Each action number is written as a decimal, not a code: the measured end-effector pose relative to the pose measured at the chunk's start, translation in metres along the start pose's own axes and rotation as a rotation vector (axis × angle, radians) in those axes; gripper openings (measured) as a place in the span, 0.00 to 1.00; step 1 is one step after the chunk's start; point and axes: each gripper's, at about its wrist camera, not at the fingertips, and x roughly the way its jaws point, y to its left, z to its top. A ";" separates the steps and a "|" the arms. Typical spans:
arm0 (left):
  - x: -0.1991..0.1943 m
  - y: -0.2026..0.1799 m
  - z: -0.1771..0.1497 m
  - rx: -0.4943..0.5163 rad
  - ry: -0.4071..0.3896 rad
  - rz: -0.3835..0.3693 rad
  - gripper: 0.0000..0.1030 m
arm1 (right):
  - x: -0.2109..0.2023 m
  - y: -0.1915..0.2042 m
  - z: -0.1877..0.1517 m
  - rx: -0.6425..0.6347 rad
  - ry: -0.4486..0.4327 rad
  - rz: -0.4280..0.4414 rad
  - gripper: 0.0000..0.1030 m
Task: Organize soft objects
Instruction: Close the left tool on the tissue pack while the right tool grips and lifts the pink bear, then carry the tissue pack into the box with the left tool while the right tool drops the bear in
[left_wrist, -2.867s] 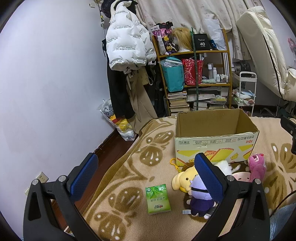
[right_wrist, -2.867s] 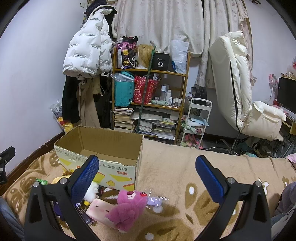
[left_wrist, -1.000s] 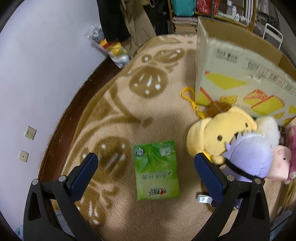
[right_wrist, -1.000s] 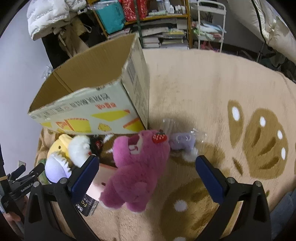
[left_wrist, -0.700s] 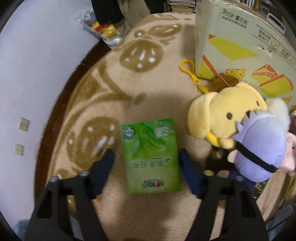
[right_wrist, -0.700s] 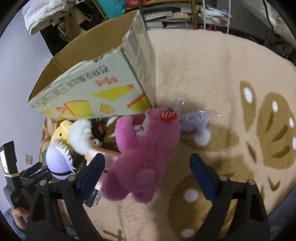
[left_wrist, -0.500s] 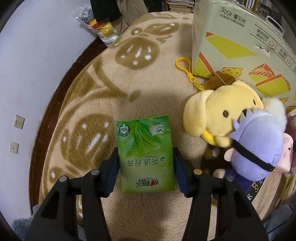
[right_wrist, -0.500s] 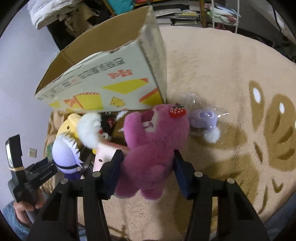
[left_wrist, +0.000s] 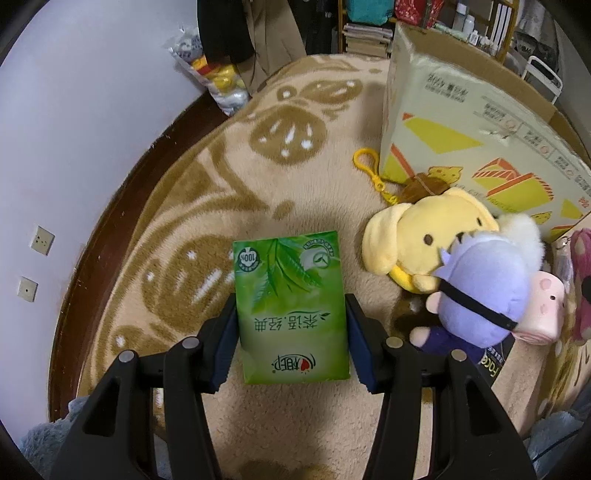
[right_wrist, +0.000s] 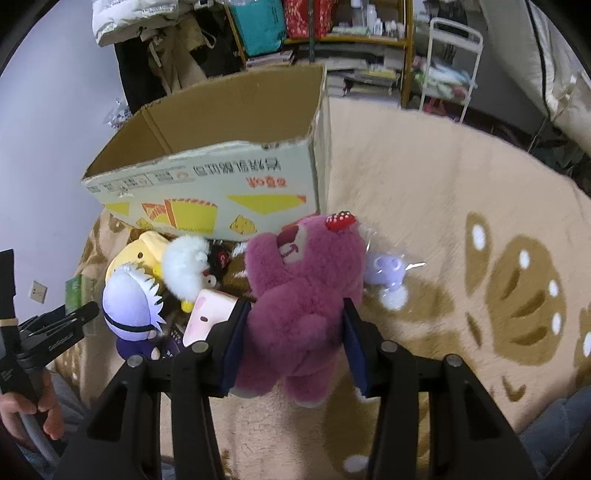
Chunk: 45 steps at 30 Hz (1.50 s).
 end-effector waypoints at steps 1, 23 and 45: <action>-0.008 0.000 0.001 -0.001 -0.028 0.011 0.51 | -0.002 0.000 0.001 0.000 -0.022 -0.027 0.49; -0.169 -0.004 -0.004 0.001 -0.677 -0.056 0.51 | -0.116 0.026 0.005 -0.054 -0.565 -0.040 0.49; -0.212 -0.069 0.076 0.258 -0.890 -0.055 0.51 | -0.137 0.053 0.083 -0.195 -0.695 0.017 0.49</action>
